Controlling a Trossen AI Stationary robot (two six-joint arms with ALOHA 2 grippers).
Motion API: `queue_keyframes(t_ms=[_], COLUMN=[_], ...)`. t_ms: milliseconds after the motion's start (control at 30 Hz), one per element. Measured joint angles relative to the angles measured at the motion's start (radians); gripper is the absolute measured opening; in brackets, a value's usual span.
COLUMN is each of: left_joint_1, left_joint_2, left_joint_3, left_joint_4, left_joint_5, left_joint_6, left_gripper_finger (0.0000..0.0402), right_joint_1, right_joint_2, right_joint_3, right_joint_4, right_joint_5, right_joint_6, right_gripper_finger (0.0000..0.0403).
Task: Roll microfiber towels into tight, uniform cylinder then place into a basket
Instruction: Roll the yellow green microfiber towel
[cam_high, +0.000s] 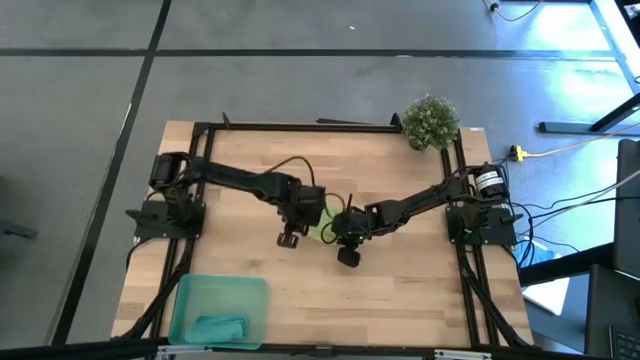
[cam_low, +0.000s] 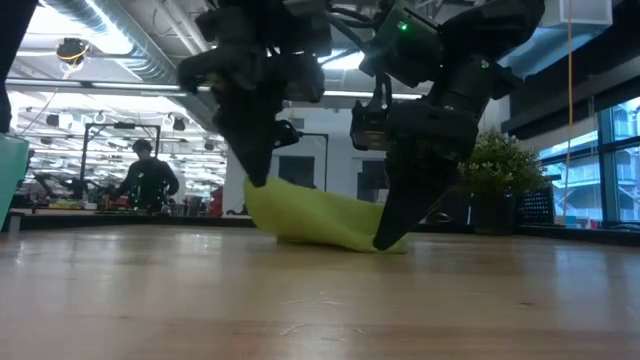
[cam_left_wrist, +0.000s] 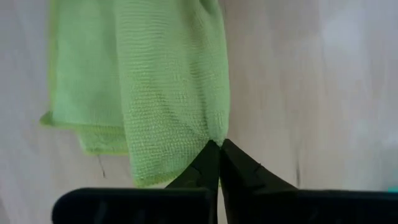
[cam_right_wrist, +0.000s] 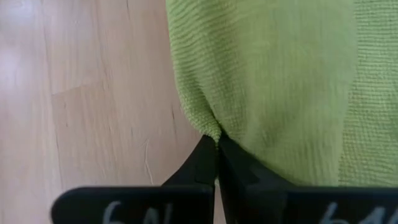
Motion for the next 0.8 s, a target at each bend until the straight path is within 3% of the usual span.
queue_keyframes(t_ms=[300, 567, 800], left_joint_1=[0.099, 0.142, 0.144], left_joint_2=[0.01, 0.04, 0.081], left_joint_3=[0.015, 0.018, 0.017], left_joint_4=[0.035, 0.179, 0.277], left_joint_5=[0.048, 0.13, 0.103], left_joint_6=[-0.161, -0.193, -0.194], left_gripper_finger=[0.0, 0.0, 0.0], right_joint_1=[0.0, 0.001, 0.0], right_joint_2=[0.001, 0.002, 0.002], right_joint_3=[-0.001, -0.002, -0.003], right_joint_4=[0.0, 0.005, 0.02], right_joint_5=[0.0, -0.001, -0.004], right_joint_6=[0.0, -0.002, -0.007], right_gripper_finger=[0.0004, 0.0004, 0.0004])
